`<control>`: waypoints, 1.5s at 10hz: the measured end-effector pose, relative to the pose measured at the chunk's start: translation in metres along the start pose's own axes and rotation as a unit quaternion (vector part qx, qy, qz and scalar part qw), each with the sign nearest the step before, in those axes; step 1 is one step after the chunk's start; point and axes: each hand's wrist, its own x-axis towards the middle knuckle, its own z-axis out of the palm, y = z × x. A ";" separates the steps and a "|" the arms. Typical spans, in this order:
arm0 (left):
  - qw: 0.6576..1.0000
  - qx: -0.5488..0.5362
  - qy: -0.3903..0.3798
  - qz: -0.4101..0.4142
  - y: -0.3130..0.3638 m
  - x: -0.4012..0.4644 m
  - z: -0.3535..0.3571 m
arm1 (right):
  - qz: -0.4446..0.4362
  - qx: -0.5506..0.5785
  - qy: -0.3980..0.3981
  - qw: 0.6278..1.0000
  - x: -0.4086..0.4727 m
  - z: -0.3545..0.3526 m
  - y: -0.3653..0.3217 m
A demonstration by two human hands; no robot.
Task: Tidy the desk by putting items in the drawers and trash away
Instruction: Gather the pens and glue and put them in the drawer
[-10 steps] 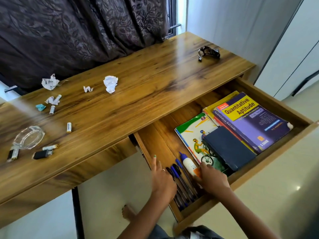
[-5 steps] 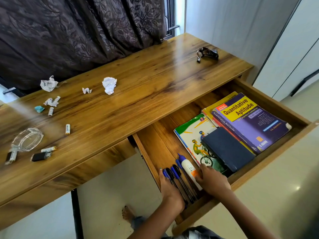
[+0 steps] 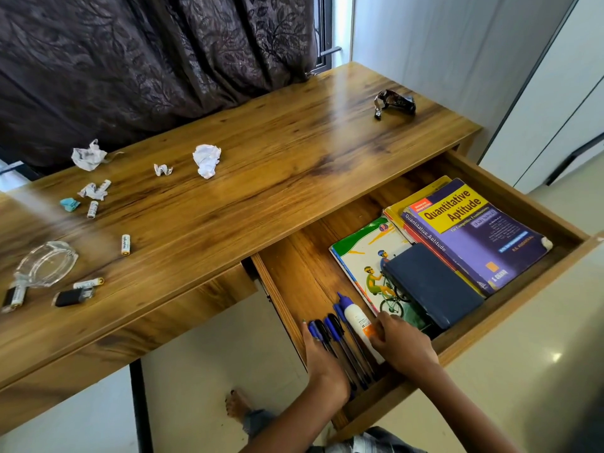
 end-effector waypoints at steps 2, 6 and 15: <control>0.984 0.156 0.069 -0.043 0.018 0.024 0.008 | -0.024 -0.037 0.035 0.998 -0.001 0.001 -0.003; 0.936 -0.143 0.274 0.166 -0.005 -0.064 -0.035 | -0.118 -0.066 0.206 0.969 -0.030 0.002 0.007; 0.885 -0.167 0.383 0.206 -0.007 -0.053 -0.027 | -0.160 -0.054 0.182 0.969 -0.053 0.028 0.043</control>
